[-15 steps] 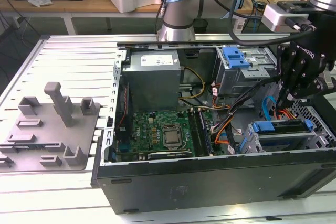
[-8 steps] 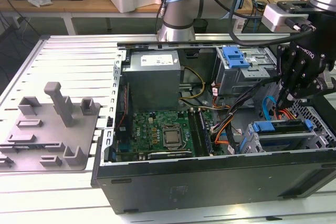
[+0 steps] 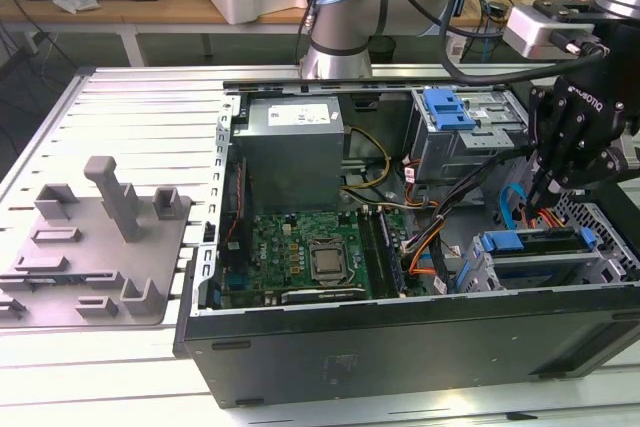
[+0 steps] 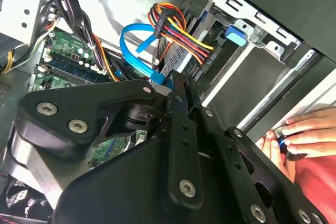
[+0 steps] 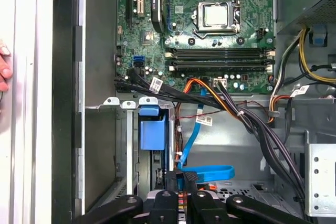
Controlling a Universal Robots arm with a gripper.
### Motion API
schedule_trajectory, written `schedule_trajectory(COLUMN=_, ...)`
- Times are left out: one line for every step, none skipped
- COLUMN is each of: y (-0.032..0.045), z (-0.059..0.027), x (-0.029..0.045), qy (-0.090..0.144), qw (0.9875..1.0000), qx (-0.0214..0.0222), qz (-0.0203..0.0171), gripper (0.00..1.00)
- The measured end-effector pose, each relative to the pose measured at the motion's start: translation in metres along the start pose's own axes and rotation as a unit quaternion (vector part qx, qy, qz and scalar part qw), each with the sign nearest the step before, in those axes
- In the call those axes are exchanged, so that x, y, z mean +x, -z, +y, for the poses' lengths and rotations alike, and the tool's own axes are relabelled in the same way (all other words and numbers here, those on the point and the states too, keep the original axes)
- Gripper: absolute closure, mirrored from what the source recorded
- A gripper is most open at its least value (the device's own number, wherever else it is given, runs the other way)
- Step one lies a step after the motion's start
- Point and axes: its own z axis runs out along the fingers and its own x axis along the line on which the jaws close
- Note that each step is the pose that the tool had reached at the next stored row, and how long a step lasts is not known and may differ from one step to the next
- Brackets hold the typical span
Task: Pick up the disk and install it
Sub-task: 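Insert the second disk wire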
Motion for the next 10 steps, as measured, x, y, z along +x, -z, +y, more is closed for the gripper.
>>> schedule_trajectory(y=0.0, z=0.0, x=0.0, qy=0.0, qw=1.0, qx=0.0, qz=0.0, gripper=0.84)
schedule_trajectory(y=0.0, z=0.0, x=0.0, qy=0.0, qw=1.0, qx=0.0, qz=0.0001, gripper=0.84)
schedule_trajectory(y=0.0, z=-0.0001, x=0.0, qy=0.0, qw=1.0, qx=0.0, qz=0.0001, gripper=0.84)
schedule_trajectory(y=0.0, z=-0.0001, x=0.0, qy=0.0, qw=1.0, qx=0.0, qz=0.0001, gripper=0.84)
schedule_trajectory(y=0.0, z=-0.0001, x=0.0, qy=0.0, qw=1.0, qx=0.0, qz=0.0002, gripper=0.84)
schedule_trajectory(y=0.0, z=-0.0002, x=0.0, qy=0.0, qw=1.0, qx=0.0, qz=0.0002, gripper=0.84)
schedule_trajectory(y=-0.0001, z=-0.0006, x=-0.0001, qy=0.0, qw=1.0, qx=0.0, qz=0.0001, gripper=0.84)
schedule_trajectory(y=-0.0001, z=-0.0008, x=-0.0001, qy=0.0, qw=1.0, qx=0.0, qz=0.0, gripper=0.84)
schedule_trajectory(y=0.0, z=-0.0013, x=0.0, qy=0.0, qw=1.0, qx=0.0, qz=0.0, gripper=0.84)
schedule_trajectory(y=0.0, z=-0.0018, x=0.0, qy=0.0, qw=1.0, qx=0.0, qz=-0.0002, gripper=0.84)
